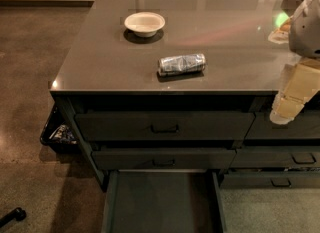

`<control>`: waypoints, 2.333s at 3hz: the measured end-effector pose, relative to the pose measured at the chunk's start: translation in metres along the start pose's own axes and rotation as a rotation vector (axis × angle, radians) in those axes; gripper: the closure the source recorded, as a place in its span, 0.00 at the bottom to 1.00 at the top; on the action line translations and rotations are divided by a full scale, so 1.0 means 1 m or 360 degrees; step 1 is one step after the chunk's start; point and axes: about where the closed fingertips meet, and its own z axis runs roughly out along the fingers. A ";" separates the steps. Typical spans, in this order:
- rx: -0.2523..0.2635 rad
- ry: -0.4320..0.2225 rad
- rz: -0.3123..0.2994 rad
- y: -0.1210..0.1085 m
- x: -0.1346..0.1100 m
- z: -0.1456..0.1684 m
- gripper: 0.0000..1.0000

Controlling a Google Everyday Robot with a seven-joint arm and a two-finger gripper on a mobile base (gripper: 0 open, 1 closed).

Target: Place redbull can into bottom drawer

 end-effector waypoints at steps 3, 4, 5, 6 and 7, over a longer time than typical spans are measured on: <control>-0.0073 -0.0075 -0.0162 -0.017 -0.037 0.047 0.00; -0.0235 -0.0222 -0.0297 -0.036 -0.070 0.110 0.00; -0.0235 -0.0222 -0.0297 -0.036 -0.070 0.110 0.00; -0.0158 -0.0209 -0.0349 -0.064 -0.087 0.118 0.00; -0.0062 -0.0266 -0.0347 -0.100 -0.087 0.133 0.00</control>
Offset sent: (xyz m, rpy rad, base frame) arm 0.0089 0.0084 -0.0122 -0.0001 0.0056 0.0416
